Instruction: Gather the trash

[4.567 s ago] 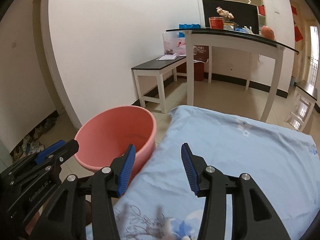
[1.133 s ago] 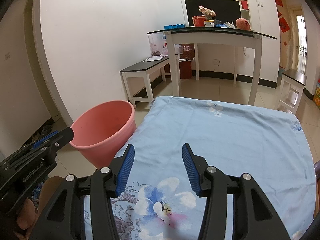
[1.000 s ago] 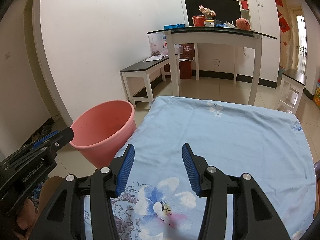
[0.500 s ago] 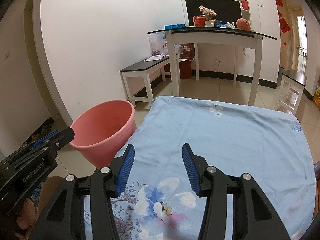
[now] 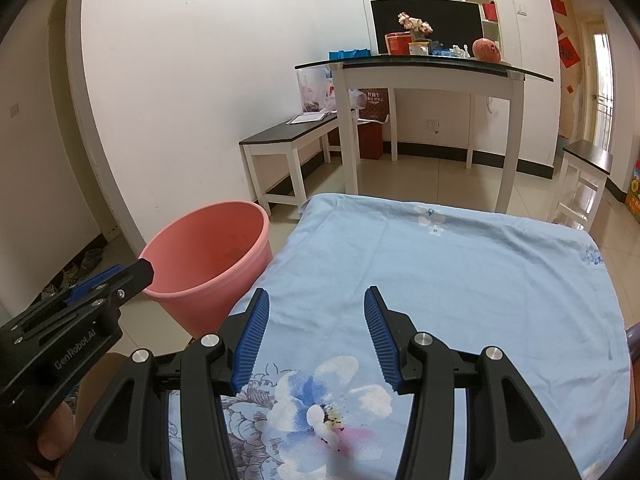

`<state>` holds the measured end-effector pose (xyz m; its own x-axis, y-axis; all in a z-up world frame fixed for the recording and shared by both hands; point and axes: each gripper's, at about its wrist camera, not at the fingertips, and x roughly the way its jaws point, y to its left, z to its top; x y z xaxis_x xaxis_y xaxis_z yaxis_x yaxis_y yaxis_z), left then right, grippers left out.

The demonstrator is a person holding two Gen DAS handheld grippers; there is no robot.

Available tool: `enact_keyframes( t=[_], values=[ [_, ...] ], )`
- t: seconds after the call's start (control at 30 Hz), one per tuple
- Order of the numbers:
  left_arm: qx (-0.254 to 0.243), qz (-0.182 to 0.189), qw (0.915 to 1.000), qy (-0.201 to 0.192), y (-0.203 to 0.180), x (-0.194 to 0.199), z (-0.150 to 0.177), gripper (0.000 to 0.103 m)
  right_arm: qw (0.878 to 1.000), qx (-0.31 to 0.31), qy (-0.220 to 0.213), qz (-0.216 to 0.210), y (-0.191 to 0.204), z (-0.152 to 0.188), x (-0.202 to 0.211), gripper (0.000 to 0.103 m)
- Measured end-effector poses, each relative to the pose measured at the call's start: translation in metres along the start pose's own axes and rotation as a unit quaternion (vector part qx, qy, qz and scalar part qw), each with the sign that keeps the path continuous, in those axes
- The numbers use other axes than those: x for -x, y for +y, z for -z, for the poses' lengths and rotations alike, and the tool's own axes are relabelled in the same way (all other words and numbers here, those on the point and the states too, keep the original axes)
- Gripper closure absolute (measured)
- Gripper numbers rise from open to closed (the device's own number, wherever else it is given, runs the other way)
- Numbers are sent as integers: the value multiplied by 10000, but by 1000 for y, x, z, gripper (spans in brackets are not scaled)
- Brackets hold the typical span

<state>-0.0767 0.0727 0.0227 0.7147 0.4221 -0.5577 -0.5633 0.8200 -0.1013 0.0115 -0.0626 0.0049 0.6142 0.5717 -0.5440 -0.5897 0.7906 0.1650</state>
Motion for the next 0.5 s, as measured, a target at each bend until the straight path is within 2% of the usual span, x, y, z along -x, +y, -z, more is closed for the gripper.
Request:
enact_keyframes(
  t=[0.5],
  values=[
    [-33, -10, 10000, 71, -1, -1, 3, 72, 10000, -19, 17, 12, -1, -2, 0, 54]
  ],
)
